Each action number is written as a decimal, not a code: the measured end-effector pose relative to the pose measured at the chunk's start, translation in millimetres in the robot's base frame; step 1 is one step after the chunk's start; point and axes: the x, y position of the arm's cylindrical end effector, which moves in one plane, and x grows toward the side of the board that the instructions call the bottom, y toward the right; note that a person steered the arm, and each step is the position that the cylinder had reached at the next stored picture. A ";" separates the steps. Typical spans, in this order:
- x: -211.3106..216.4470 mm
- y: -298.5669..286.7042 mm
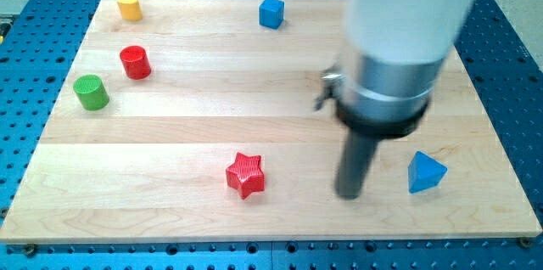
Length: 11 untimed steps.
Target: Move the red circle to the left of the red star
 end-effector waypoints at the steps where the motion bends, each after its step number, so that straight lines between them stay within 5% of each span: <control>1: -4.8 38.3; 2: 8.4 29.5; 4: -193.3 -108.7; 5: -269.6 -228.0; 6: -244.0 -322.7; 8: -74.1 -302.5; 10: -77.6 -254.6; 11: -129.8 -226.0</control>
